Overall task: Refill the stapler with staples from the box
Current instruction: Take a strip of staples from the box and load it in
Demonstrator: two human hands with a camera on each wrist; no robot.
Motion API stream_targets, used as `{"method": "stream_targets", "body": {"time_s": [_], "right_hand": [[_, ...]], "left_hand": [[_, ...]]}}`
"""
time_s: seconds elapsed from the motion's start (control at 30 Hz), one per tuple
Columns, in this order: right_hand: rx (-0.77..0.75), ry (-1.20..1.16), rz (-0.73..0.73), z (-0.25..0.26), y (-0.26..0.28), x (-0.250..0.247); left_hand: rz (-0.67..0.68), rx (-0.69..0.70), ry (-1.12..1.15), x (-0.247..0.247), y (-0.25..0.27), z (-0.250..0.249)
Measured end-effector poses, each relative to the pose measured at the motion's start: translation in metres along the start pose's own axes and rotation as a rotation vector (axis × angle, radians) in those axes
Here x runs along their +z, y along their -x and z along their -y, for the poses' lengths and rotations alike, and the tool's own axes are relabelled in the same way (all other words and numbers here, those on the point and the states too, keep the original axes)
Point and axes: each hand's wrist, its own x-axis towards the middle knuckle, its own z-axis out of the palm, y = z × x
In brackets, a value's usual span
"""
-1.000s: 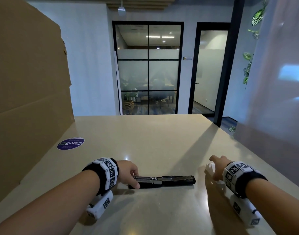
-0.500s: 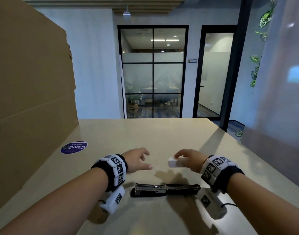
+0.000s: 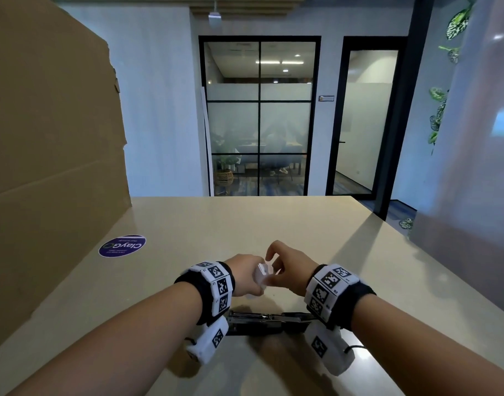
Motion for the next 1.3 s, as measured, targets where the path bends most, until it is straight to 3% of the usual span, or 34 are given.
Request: {"method": "stream_targets", "body": {"time_s": [0.2, 0.53, 0.83, 1.1, 1.3], "right_hand": [[-0.13, 0.137, -0.031, -0.001, 0.003, -0.001], [-0.148, 0.354, 0.103, 0.003, -0.004, -0.005], [-0.224, 0.379, 0.068, 0.013, 0.002, 0.006], [-0.213, 0.454, 0.076, 0.013, -0.007, 0.0], [-0.276, 0.606, 0.115, 0.013, -0.005, 0.002]], "left_hand": [[0.03, -0.005, 0.064, 0.006, -0.003, 0.006], [0.092, -0.001, 0.093, 0.015, -0.004, 0.005], [0.033, -0.037, 0.11, 0.023, -0.011, 0.011], [0.014, 0.027, 0.146, 0.012, -0.004, 0.019], [-0.021, 0.035, 0.157, 0.008, 0.001, 0.017]]}}
